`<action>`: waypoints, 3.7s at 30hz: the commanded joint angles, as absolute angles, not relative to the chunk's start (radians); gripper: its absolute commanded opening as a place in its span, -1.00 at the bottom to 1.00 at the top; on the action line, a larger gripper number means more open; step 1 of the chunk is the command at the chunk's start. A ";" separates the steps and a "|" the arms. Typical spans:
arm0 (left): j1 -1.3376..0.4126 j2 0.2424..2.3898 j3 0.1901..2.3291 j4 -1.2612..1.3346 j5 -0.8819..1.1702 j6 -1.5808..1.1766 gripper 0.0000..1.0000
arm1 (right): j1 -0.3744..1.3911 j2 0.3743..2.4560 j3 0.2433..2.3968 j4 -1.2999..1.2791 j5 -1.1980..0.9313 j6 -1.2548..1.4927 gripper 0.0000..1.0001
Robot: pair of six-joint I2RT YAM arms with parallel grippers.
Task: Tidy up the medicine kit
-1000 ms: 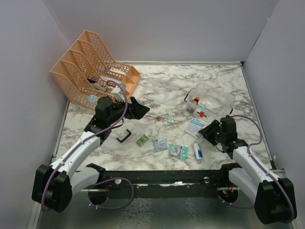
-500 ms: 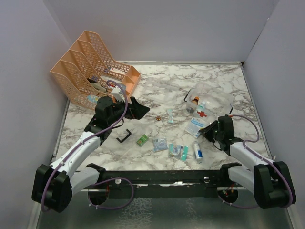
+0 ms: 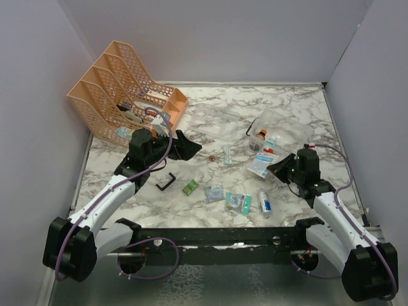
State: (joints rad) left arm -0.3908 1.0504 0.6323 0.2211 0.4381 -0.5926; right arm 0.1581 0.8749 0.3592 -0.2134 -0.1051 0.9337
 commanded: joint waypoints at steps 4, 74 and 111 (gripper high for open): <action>-0.424 1.090 0.688 0.257 0.518 -0.632 0.87 | 0.166 0.861 0.511 -0.283 -0.417 0.768 -0.98; -0.655 1.141 0.902 0.314 0.569 -0.835 0.08 | 0.305 0.823 0.635 0.329 -0.861 0.929 -0.98; -0.654 0.967 0.886 -0.241 -0.072 -0.391 0.59 | 0.296 1.739 1.671 -1.409 0.654 0.947 -0.98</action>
